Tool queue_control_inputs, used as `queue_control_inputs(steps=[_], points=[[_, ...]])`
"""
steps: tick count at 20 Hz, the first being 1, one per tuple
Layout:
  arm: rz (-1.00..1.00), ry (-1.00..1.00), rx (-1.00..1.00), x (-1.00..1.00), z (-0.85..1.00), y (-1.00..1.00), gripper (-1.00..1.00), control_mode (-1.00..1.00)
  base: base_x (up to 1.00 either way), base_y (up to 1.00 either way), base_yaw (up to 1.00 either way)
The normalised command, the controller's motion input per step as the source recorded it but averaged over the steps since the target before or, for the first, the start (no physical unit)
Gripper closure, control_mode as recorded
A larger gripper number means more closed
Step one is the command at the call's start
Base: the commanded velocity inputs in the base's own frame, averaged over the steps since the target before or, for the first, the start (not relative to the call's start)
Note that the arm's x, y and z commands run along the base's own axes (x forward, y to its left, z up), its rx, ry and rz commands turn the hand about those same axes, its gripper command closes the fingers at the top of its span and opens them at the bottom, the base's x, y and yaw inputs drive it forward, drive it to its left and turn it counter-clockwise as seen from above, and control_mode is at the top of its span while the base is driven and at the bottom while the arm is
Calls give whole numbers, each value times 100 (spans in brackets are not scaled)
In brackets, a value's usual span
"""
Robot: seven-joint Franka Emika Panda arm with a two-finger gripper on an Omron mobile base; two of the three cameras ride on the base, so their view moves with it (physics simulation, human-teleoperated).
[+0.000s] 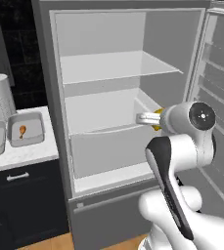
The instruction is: Place one lemon and one chicken drumstick in each tupperware on the nearby counter, to pack two identical lunches.
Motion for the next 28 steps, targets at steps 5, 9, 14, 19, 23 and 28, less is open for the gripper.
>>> queue_control_inputs(steps=[5,9,14,19,23,28], points=[[0,0,0,0,0,0,100,100,-83,84,27],[0,0,0,0,0,0,100,100,-9,100,24],[0,0,0,0,0,0,100,100,39,100,8],[0,0,0,0,0,0,100,100,100,100,-6],[0,0,0,0,0,0,100,100,100,99,-24],[0,0,0,0,0,0,100,100,91,36,-36]])
